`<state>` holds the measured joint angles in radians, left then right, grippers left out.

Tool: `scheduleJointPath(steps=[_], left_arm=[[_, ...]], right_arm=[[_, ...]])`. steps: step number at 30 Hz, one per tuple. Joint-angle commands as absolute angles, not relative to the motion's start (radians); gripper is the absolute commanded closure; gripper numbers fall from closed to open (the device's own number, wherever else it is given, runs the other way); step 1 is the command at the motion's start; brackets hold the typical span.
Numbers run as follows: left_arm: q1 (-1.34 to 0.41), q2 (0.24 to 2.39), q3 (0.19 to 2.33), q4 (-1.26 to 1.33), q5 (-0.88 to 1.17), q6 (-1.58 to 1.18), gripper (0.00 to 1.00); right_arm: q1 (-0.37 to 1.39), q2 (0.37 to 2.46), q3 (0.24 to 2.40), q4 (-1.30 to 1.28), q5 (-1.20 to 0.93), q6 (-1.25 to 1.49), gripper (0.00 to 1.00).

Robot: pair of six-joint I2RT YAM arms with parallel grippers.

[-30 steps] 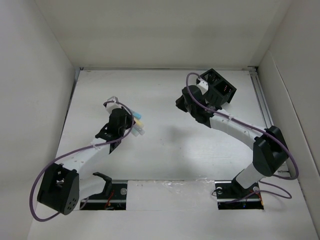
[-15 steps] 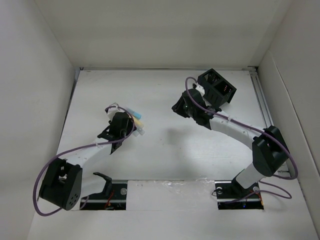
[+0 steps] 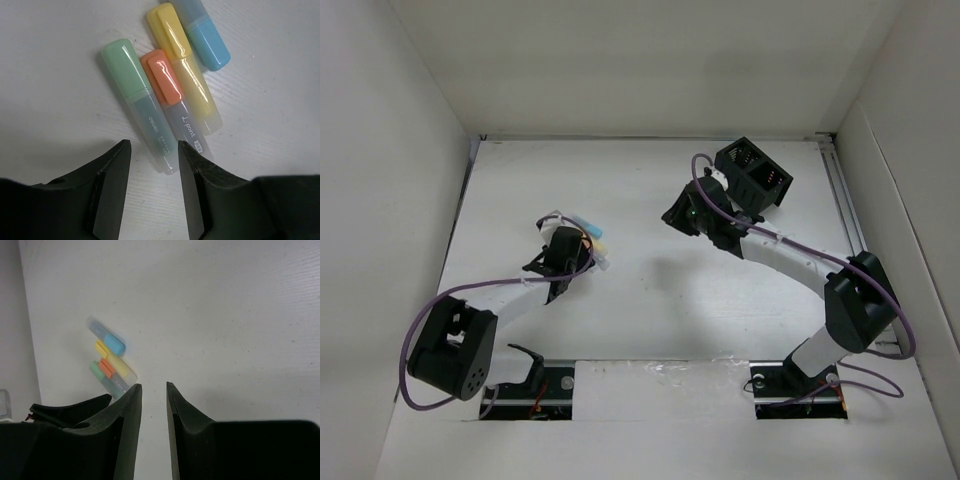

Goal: Sort the stationery into containers
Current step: Pick up the pen from the center of the board.

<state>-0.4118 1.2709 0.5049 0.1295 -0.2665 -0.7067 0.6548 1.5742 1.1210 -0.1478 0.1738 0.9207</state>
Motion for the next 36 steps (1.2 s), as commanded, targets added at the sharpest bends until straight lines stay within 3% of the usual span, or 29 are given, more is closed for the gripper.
scheduleJointPath(steps=[1,29,36], left_arm=[[-0.416,1.311,0.529,0.14,-0.253,-0.687,0.6],[-0.479,1.416,0.6,0.072,-0.307,-0.678,0.6],[-0.479,1.405,0.603,0.057,-0.296,-0.678,0.87]], right_arm=[[0.65,1.565,1.124,-0.103,0.152,0.919,0.68],[0.65,1.603,1.143,-0.103,0.1,0.91,0.68],[0.641,1.592,1.143,-0.103,0.1,0.91,0.68]])
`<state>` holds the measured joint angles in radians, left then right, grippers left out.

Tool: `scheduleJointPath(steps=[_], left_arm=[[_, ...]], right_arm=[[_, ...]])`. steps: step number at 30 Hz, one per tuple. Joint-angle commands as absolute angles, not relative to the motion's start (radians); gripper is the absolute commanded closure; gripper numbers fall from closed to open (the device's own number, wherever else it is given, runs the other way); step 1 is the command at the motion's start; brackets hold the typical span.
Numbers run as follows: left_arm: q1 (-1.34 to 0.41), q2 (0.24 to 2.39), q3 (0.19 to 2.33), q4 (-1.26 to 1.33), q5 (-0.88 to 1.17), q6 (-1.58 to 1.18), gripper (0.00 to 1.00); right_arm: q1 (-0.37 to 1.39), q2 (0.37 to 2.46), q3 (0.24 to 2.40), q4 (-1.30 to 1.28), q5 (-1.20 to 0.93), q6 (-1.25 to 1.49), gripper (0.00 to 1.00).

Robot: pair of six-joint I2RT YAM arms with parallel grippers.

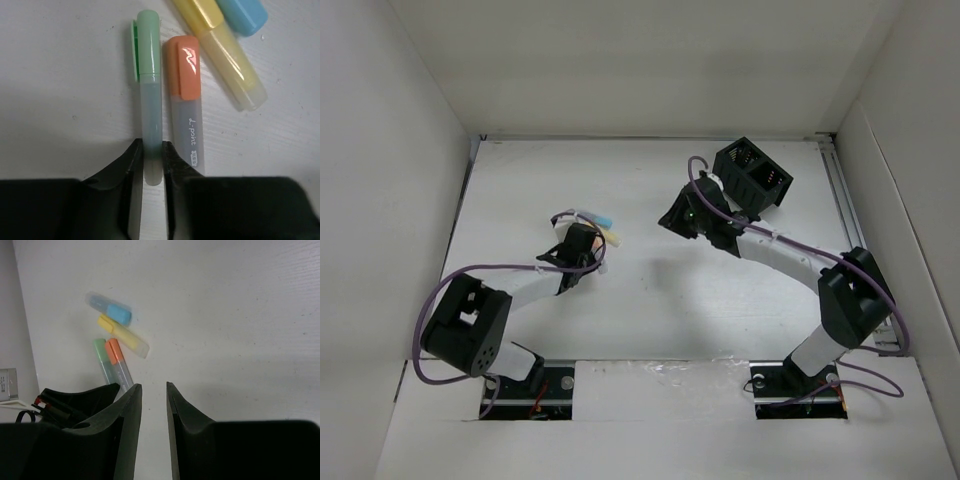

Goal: Sort the stationery into containers
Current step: Pick up the pen from the center of the board.

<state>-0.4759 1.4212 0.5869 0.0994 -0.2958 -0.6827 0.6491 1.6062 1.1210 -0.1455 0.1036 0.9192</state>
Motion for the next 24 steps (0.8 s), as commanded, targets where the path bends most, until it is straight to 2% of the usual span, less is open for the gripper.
scheduleJointPath(steps=[1,3,14,19,24], left_arm=[[-0.479,1.387,0.603,0.043,-0.296,-0.678,0.95],[-0.479,1.349,0.603,0.009,-0.296,-0.678,1.0],[-0.479,0.979,0.517,-0.107,-0.29,-0.706,1.0],[-0.479,0.89,0.494,0.018,-0.099,-0.651,1.0],[-0.479,0.87,0.43,0.27,0.121,-0.601,1.0]], right_arm=[[0.641,1.592,1.143,-0.103,0.1,0.91,0.68],[0.641,1.601,1.143,-0.103,0.085,0.91,0.68],[0.641,1.618,1.164,-0.085,-0.105,0.87,0.53],[0.65,1.556,1.131,-0.014,-0.244,0.848,0.45],[0.65,1.497,1.094,0.032,-0.29,0.838,0.35]])
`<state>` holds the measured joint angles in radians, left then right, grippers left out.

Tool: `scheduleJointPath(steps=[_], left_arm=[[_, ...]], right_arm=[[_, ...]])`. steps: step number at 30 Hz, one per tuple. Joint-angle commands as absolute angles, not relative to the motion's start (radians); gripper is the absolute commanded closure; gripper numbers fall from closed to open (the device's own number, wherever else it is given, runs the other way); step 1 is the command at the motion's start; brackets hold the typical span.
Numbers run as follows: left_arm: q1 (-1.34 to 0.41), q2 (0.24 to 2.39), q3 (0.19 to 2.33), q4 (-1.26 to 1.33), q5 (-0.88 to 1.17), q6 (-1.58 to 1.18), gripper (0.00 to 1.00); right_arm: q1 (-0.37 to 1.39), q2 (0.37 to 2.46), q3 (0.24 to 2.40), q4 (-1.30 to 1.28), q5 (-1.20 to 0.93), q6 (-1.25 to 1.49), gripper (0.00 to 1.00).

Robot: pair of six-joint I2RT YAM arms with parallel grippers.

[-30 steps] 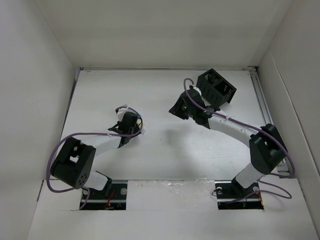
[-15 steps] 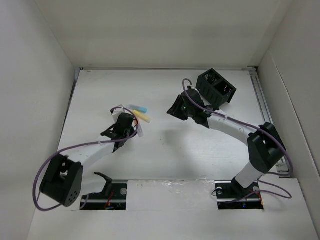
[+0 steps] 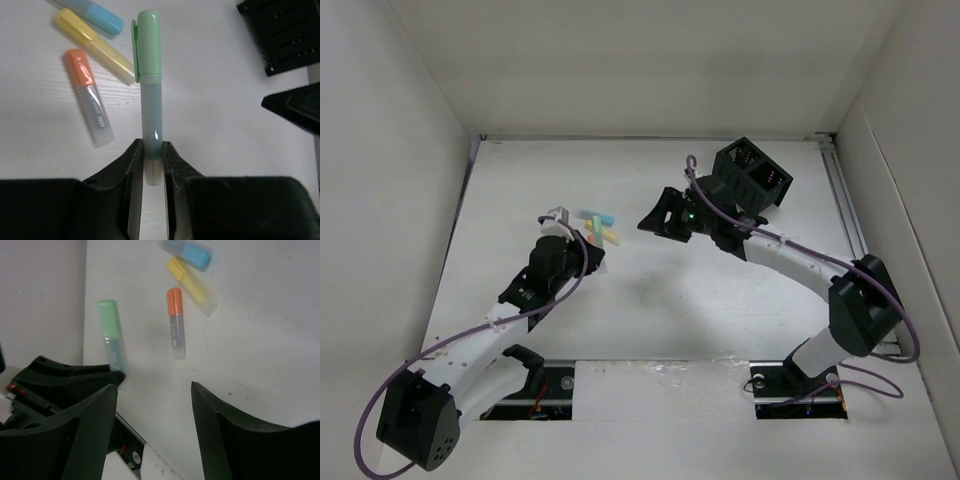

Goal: Sort the stationery into containers
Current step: Pick up the pen from the center of the board, then place the pen in the storage box.

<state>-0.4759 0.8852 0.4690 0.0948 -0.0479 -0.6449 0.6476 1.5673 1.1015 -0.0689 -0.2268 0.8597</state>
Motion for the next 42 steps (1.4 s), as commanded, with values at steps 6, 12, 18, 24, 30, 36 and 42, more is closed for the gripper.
scheduleJointPath(steps=[6,12,18,24,30,36,42], left_arm=[[-0.479,0.905,0.388,0.432,0.242,-0.566,1.0],[-0.479,0.942,0.379,0.509,0.357,-0.548,1.0],[-0.479,0.988,0.379,0.557,0.417,-0.535,1.0],[-0.558,1.057,0.413,0.555,0.344,-0.5,1.0],[-0.609,1.066,0.448,0.535,0.295,-0.5,1.0],[-0.609,1.066,0.468,0.512,0.259,-0.491,1.0],[-0.609,1.086,0.477,0.494,0.216,-0.5,1.0]], right_arm=[[0.65,1.491,1.072,0.052,-0.31,0.828,0.23],[0.65,1.566,1.104,0.052,-0.364,0.848,0.21],[0.65,1.577,1.104,0.052,-0.4,0.848,0.23],[0.67,1.621,1.134,0.052,-0.419,0.848,0.24],[0.669,1.641,1.134,0.052,-0.386,0.848,0.32],[0.66,1.652,1.143,0.043,-0.408,0.848,0.5],[0.66,1.672,1.152,0.034,-0.429,0.848,0.64]])
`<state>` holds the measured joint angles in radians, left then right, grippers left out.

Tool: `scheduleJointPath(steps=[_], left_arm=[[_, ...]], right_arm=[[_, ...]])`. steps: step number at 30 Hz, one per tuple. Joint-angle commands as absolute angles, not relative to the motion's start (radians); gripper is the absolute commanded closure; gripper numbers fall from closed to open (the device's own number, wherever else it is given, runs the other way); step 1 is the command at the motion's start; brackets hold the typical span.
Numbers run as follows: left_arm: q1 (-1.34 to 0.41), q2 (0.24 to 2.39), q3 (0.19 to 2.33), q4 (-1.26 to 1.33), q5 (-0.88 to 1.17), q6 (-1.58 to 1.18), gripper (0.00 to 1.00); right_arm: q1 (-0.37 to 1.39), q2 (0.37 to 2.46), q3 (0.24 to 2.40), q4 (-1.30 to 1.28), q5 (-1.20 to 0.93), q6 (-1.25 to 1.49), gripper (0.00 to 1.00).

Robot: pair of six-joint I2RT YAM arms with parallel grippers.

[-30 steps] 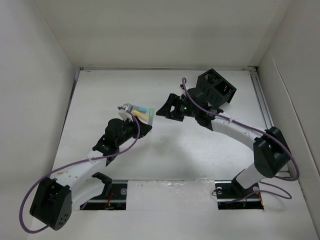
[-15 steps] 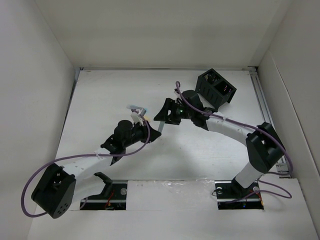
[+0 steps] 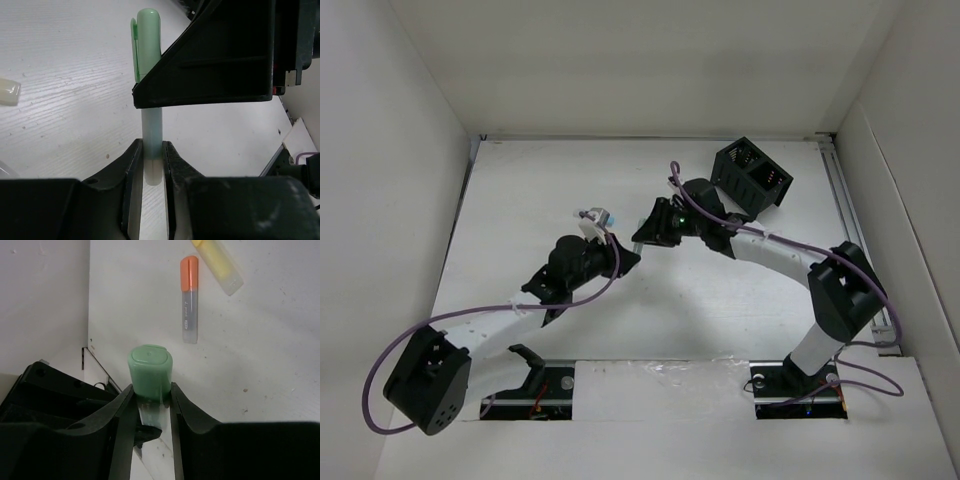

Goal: Sort the stationery into containers
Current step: Place the pen in the storage box.

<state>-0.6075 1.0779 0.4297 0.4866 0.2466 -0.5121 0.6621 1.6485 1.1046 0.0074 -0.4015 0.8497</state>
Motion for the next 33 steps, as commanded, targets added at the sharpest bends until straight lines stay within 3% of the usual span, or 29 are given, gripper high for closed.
scheduleJointPath(steps=[1,6,19,24,27,28,33], left_arm=[[-0.609,1.086,0.477,0.503,0.216,-0.5,1.0],[-0.609,1.108,0.486,0.512,0.216,-0.491,0.66],[-0.609,1.017,0.486,0.512,0.135,-0.436,0.37],[-0.609,0.992,0.468,0.482,0.016,-0.445,0.36],[-0.609,1.015,0.502,0.422,-0.043,-0.469,0.38],[-0.609,1.015,0.502,0.408,-0.07,-0.469,0.38],[-0.574,1.037,0.511,0.373,-0.057,-0.5,0.38]], right_arm=[[0.66,1.672,1.161,0.025,-0.43,0.848,0.68],[0.649,1.672,1.152,0.025,-0.42,0.848,0.76],[0.517,1.62,1.109,0.054,-0.345,0.903,0.79],[0.41,1.553,1.089,0.054,-0.315,0.962,0.79],[0.351,1.496,1.098,-0.015,-0.12,0.962,0.79],[0.342,1.483,1.098,-0.038,0.052,0.962,0.79],[0.246,1.474,1.201,-0.196,0.464,0.962,0.77]])
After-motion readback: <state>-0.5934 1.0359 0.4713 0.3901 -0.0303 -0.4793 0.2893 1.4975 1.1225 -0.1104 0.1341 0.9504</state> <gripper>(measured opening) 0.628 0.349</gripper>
